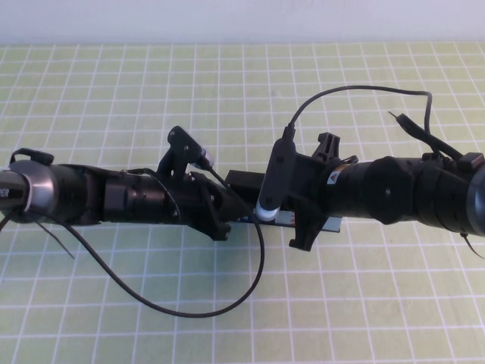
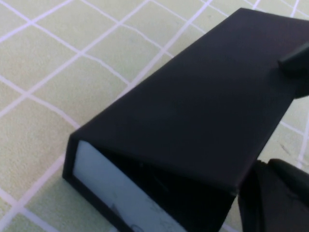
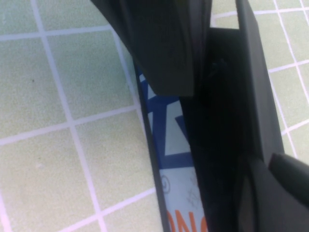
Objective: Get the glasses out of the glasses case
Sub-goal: Pick up the glasses from the glasses case
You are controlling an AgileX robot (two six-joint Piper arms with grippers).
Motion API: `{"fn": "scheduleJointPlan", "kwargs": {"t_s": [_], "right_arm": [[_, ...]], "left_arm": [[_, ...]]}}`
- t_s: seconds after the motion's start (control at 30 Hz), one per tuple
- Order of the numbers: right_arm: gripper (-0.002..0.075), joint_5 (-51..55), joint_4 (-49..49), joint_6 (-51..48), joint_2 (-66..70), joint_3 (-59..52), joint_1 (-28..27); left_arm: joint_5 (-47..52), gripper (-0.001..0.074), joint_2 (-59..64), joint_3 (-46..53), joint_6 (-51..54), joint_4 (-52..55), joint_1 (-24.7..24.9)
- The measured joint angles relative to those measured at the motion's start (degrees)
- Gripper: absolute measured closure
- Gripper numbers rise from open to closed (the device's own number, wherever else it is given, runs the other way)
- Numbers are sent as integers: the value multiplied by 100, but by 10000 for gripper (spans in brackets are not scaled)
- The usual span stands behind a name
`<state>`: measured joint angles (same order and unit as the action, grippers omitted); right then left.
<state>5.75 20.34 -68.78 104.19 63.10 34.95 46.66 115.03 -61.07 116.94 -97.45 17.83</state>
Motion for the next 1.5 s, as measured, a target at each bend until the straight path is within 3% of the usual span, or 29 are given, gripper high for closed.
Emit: {"fn": "scheduleJointPlan", "kwargs": {"t_s": [0.6,1.5], "right_arm": [[711,0,85,0,0,0,0],[715,-47,163,20,0,37,-10]], "left_arm": [[213,739,58,0,677,0,13],[-105,739,285,-468,643,-23,26]]}}
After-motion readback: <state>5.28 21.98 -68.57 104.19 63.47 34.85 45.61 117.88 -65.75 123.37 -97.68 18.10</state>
